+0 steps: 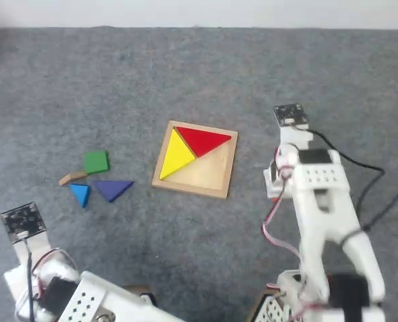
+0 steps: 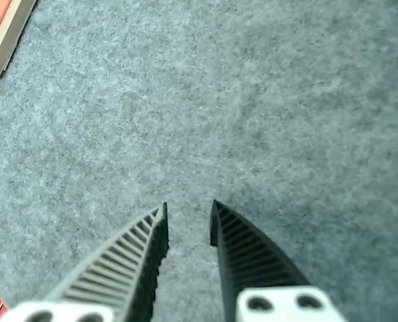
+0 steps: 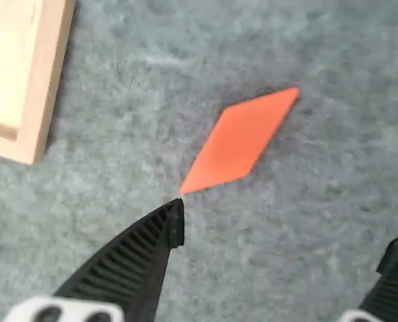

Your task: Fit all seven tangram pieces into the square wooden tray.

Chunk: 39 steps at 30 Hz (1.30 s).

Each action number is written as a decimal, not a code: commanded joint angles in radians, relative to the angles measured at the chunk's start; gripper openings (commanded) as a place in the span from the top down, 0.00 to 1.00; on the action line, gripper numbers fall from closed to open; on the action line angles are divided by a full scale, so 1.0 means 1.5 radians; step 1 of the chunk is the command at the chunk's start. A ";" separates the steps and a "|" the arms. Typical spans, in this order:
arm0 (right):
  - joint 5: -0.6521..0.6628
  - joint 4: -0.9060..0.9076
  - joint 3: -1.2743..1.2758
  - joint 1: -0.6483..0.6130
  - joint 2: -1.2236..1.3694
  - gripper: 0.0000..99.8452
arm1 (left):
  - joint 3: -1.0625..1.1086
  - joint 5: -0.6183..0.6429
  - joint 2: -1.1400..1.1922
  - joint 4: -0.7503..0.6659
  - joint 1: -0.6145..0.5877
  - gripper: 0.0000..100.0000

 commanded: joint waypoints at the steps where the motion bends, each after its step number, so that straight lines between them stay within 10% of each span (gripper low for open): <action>1: -0.026 -0.047 -0.086 0.004 0.096 0.55 | -0.005 -0.007 -0.010 0.005 -0.003 0.90; 17: -0.027 -0.150 -0.097 -0.020 0.199 0.56 | -0.005 -0.008 -0.010 0.005 -0.005 0.90; 39: -0.075 -0.136 -0.100 -0.017 0.263 0.83 | -0.005 -0.008 -0.010 0.005 -0.004 0.90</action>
